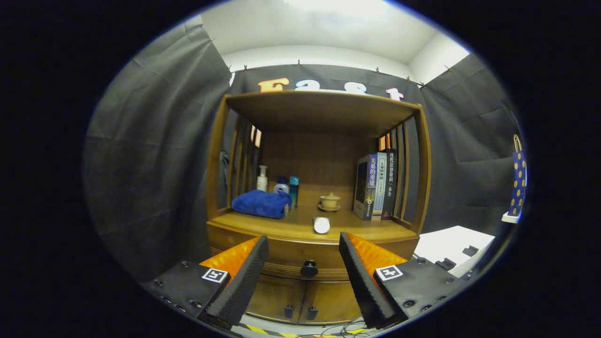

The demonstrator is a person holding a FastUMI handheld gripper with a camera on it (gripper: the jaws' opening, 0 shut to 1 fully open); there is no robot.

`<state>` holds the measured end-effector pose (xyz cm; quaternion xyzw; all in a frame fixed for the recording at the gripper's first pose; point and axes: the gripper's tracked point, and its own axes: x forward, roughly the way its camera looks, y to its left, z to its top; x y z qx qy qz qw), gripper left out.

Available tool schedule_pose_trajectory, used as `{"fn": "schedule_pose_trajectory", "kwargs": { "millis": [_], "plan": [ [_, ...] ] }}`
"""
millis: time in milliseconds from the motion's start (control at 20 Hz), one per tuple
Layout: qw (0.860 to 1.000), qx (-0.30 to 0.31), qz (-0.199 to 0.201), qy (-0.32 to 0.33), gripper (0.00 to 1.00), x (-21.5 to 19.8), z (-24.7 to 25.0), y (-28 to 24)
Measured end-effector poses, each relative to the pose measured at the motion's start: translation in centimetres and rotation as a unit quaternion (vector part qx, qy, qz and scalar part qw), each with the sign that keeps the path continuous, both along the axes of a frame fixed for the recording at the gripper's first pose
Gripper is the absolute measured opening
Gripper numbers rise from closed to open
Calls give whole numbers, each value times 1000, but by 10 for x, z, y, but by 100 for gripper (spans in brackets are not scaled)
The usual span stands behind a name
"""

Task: Pull open the drawer, take out the items inside it, and place them on the countertop above the cabinet.

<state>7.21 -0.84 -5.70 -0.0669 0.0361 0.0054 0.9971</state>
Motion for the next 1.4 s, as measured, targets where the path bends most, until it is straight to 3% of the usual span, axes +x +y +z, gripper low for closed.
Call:
{"fn": "schedule_pose_trajectory", "kwargs": {
  "millis": [100,450,700,1100,1400],
  "plan": [
    [1000,19,14,-11,98,-24,32,5],
    [998,21,7,-60,98,-104,128,-16],
    [997,9,-37,-71,98,-142,162,-62],
    [994,31,-77,-78,98,-153,171,-103],
    [993,26,-88,-80,98,-153,170,-105]
  ]
}}
